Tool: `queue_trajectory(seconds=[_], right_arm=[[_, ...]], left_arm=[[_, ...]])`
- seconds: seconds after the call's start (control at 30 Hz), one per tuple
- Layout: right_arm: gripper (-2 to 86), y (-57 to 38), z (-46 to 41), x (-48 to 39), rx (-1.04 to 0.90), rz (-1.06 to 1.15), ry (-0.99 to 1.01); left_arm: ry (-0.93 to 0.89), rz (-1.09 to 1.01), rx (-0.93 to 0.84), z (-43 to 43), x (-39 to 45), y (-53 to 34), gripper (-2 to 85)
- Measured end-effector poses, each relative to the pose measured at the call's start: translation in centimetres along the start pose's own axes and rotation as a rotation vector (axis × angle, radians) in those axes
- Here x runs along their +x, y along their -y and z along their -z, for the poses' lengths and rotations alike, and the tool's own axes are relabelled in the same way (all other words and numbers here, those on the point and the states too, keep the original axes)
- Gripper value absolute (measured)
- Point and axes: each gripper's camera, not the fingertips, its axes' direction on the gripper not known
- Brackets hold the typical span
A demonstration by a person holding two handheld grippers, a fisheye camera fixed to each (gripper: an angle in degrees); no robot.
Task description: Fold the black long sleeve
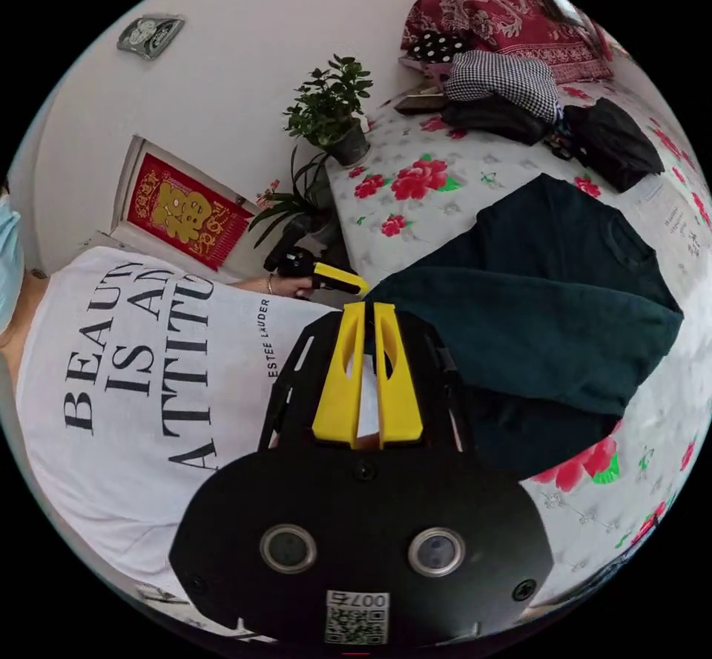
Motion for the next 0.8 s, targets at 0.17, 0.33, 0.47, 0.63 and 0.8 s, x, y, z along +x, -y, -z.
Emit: queue_trajectory(seconds=[0.17,0.33,0.47,0.63,0.8], right_arm=[[2.4,0.3,-16.4,2.6,-0.079,-0.160,0.135],[3.2,-6.4,-13.4,5.5,0.094,-0.351,-0.065],[3.9,-12.5,-7.1,9.2,0.240,-0.536,-0.338],[3.9,-14.5,-2.9,13.4,0.281,-0.671,-0.491],[3.0,-13.0,-2.1,17.5,0.270,-0.704,-0.585]], left_arm=[[-0.062,0.014,-0.009,-0.2,-1.6,-0.4,-1.0],[-0.050,-0.017,-0.038,-0.6,-1.9,0.2,-0.8],[-0.063,-0.055,-0.047,-1.1,-0.9,2.1,0.2],[-0.051,-0.092,-0.055,-2.2,1.4,5.3,5.0],[-0.006,-0.119,-0.119,-4.2,4.2,8.6,6.4]])
